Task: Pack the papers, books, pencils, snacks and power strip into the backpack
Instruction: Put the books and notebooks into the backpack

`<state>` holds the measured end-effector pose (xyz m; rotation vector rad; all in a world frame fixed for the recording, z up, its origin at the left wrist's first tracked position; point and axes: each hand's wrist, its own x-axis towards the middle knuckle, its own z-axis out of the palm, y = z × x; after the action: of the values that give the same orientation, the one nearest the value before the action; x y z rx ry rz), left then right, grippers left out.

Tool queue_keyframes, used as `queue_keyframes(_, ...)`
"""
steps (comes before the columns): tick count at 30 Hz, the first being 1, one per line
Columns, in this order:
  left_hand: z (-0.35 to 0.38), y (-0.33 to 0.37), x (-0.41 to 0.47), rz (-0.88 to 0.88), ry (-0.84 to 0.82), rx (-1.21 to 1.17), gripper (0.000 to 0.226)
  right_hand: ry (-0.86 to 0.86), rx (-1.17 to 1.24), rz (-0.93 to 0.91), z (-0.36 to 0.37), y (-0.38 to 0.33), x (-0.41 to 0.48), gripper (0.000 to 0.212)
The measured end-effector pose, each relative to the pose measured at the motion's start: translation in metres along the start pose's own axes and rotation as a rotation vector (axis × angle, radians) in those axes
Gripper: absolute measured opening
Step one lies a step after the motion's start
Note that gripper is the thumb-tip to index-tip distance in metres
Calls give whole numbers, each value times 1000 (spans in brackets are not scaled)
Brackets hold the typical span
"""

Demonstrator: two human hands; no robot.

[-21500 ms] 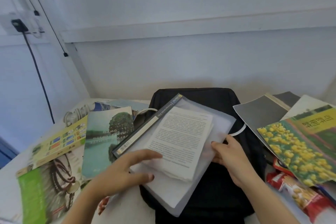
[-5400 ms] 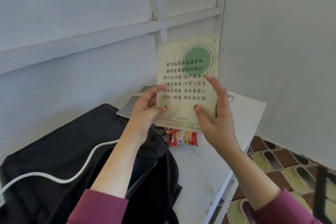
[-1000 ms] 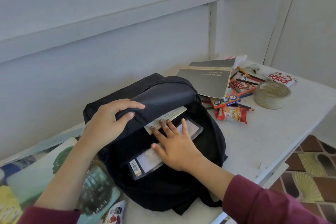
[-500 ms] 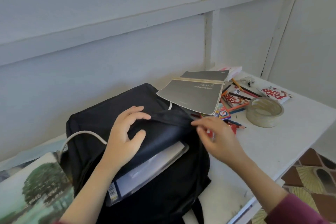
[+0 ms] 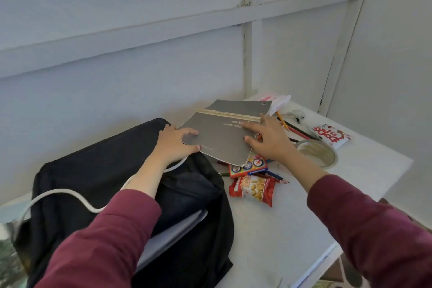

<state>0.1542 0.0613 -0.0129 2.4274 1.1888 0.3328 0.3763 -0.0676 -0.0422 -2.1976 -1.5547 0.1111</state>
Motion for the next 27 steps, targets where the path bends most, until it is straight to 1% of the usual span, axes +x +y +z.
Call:
queue_keyframes(2, 2, -3, 6, -15, -9, -69, 46, -25, 139, -22, 1, 2, -1, 41)
queue_keyframes(6, 7, -4, 5, -26, 60, -160, 46, 20, 125, -68, 6, 8, -2, 37)
queue_keyframes(10, 11, -2, 2, -46, 112, -206, 51, 220, 51, -113, 7, 8, 3, 32)
queue_keyframes(12, 12, -1, 0, -59, 127, -232, 53, 259, 109, -131, 4, 1, 4, 36)
queue_keyframes(15, 12, -2, -4, -66, 160, -275, 54, 234, 253, -140, -1, -12, 4, 45)
queue_keyframes(19, 7, 0, -9, -51, 229, -327, 54, 304, 329, -191, -12, -25, 3, 51)
queue_keyframes(23, -2, 7, -13, 2, 305, -403, 47, 325, 558, -118, -30, -42, 1, 56)
queue_keyframes(25, -7, 8, -15, 9, 340, -465, 40, 340, 741, -86, -40, -50, -2, 59)
queue_keyframes(27, -13, 8, -18, 17, 332, -528, 36, 347, 930, -62, -49, -58, -9, 63)
